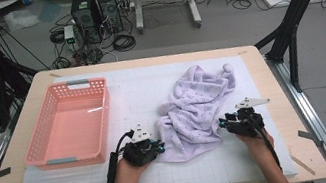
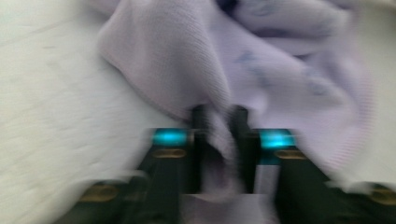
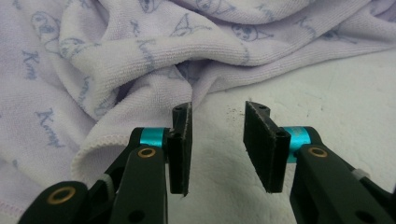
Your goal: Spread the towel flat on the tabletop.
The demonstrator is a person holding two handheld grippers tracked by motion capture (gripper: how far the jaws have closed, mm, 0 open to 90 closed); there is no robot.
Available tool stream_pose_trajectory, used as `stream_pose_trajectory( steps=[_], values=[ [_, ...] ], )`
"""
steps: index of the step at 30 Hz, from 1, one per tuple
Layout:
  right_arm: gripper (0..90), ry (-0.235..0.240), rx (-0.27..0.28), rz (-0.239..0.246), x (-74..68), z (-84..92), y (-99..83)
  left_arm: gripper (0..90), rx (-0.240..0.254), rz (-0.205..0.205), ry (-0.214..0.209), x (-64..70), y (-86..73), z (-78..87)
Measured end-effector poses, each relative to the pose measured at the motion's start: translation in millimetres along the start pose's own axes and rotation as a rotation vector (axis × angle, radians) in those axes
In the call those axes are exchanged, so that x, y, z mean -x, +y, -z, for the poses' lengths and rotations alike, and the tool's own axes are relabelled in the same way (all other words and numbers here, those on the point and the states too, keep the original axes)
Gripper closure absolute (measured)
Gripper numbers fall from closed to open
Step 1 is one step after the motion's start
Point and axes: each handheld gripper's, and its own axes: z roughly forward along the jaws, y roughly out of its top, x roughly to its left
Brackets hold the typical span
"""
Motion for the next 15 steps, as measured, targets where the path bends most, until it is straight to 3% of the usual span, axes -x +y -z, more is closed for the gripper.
stream_pose_trajectory(
  steps=[1, 4, 10, 12, 15],
  values=[
    [61.5, 0.001, -0.003, -0.001, -1.4, -1.8, 0.5, 83.1, 0.005, -0.021, 0.021, 3.1, 0.5, 1.1],
    [61.7, 0.008, -0.008, -0.012, -4.2, -6.2, 1.9, 83.2, 0.024, -0.012, 0.027, 2.8, -0.1, 4.1],
    [57.0, 0.112, -0.027, 0.0, -20.7, -21.0, 8.3, 82.6, 0.033, 0.024, 0.021, -3.3, -3.2, 7.1],
    [57.4, 0.113, -0.035, 0.011, -24.0, -22.5, 9.0, 82.5, 0.033, 0.026, 0.019, -3.0, -3.1, 6.4],
    [66.9, 0.055, -0.066, 0.056, -34.6, -24.3, 11.2, 82.1, 0.026, 0.021, 0.018, -2.6, -3.2, 5.2]
  ],
)
